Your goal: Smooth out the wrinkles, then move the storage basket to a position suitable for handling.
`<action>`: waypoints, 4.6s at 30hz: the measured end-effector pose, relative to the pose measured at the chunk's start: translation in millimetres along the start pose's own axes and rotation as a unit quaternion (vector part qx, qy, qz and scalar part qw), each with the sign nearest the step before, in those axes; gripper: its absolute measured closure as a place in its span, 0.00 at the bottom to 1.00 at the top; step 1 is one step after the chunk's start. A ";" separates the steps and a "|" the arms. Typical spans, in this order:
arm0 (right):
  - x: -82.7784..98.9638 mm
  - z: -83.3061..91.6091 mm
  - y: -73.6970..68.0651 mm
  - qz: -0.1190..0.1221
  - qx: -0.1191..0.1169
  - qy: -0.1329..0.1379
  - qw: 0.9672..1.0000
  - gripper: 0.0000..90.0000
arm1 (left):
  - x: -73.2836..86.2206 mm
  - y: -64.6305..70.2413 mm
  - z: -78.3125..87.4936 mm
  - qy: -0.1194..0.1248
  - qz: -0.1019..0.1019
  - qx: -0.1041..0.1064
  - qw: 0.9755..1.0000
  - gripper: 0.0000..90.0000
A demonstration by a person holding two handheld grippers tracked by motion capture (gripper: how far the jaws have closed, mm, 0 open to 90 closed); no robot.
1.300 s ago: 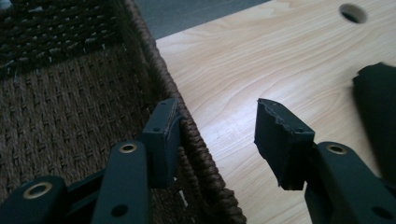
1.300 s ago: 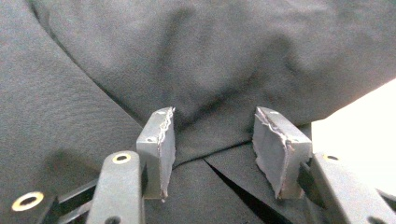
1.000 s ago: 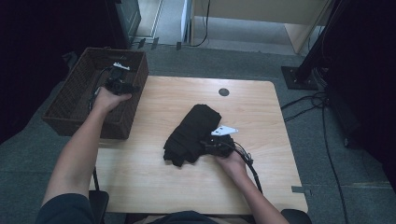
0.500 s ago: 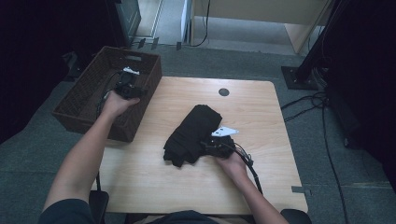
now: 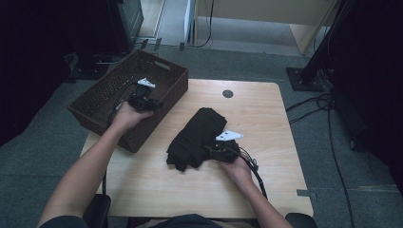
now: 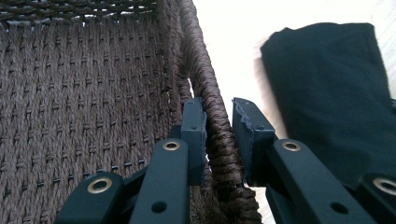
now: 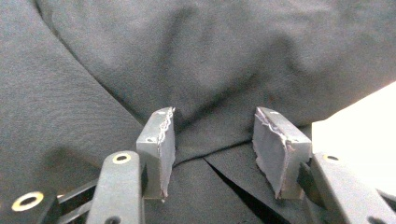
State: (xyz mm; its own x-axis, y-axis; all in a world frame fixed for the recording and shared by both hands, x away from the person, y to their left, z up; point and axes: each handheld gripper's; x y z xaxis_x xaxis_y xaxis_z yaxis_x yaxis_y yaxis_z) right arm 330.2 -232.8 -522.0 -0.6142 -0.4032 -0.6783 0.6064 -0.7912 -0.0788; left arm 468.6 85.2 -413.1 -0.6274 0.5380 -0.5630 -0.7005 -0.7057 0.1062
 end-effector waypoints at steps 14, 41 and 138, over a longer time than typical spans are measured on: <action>0.2 0.3 0.1 0.000 0.000 -0.001 1.000 0.54 | -5.5 11.1 5.0 0.014 0.007 0.013 1.000 0.78; -1.3 -0.5 4.5 0.009 -0.012 -0.002 1.000 0.54 | -18.6 73.4 -9.0 0.029 -0.023 0.034 0.999 0.54; -20.0 -18.2 1.2 0.008 0.009 -0.003 1.000 0.54 | 7.7 103.3 -99.9 -0.016 -0.056 0.035 0.998 0.55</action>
State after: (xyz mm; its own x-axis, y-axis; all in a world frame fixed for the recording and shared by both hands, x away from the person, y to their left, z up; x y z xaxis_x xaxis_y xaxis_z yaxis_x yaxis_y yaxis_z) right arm 352.3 -217.3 -521.9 -0.6084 -0.4184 -0.6743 0.6066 -0.7931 -0.0552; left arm 425.4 -29.7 -488.4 -0.5532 0.6267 -0.5488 -0.7880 -0.6073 0.1008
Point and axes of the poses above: each handheld gripper's, and its own axes: z roughly backward along the jaws, x roughly out of its underside, y roughly to its right, and after that the axes turned 8 degrees about -y, right-handed
